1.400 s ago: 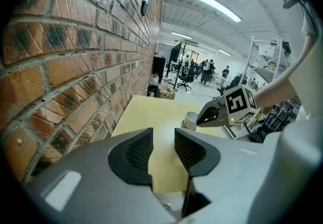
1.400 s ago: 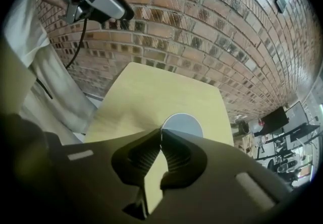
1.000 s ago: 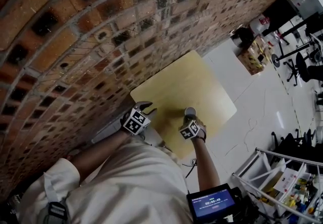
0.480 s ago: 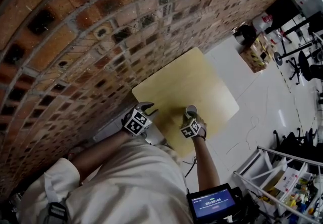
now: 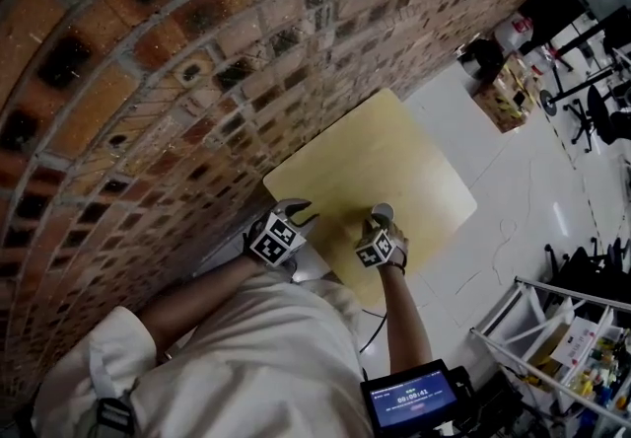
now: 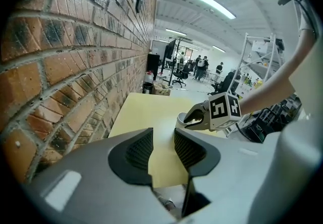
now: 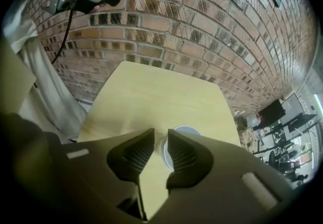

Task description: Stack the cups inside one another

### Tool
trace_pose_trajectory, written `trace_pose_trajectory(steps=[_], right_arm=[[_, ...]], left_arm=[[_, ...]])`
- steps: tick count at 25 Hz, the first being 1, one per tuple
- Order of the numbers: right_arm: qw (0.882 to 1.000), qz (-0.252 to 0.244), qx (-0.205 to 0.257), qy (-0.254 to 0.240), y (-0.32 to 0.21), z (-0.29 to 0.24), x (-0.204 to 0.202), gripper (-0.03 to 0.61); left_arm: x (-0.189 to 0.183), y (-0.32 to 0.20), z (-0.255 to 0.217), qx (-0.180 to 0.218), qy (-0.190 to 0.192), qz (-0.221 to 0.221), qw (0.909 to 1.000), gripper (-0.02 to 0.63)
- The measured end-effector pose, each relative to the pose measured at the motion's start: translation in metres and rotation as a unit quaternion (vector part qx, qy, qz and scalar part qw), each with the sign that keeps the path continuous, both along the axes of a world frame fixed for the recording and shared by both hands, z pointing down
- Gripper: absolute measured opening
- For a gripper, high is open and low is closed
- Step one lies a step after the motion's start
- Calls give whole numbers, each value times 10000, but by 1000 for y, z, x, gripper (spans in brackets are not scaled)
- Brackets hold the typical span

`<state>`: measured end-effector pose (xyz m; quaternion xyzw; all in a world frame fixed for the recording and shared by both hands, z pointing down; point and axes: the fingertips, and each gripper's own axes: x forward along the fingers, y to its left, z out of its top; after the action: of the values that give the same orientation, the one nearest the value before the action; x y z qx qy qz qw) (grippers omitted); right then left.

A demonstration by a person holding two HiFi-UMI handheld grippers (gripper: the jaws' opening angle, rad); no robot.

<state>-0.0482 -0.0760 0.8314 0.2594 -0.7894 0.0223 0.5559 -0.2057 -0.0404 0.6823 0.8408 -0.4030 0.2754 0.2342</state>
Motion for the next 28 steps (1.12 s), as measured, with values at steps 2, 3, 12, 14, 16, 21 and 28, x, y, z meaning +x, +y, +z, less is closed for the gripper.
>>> trace_pose_trajectory(steps=[2,3,12,14,16,21,28], right_arm=[[9995,235,158,-154,-9,-9,0,87],[9985,400,248,-287,-13,-17,0,87],[9512,2010,1311,-1938,-26,-132,33,95],[9338,2263,1646,-2230,-25,-162,46,107],[9152,2456,1981,-2505,-24,-192,57,118],[8809,2570,2572,-3031,-14,-258,84,121],[8489,2537,3080,-3466,-8,-331,121,129]], left_arm=[[2,-5,0,51,7,103,9999,152],[4,-7,-2,86,16,156,9998,152],[18,-29,-46,580,366,455,9966,152],[18,-34,-61,716,458,403,9956,152],[18,-37,-74,867,526,358,9942,152],[25,-40,-104,1117,643,252,9913,152],[68,-47,-153,1510,704,405,9852,147]])
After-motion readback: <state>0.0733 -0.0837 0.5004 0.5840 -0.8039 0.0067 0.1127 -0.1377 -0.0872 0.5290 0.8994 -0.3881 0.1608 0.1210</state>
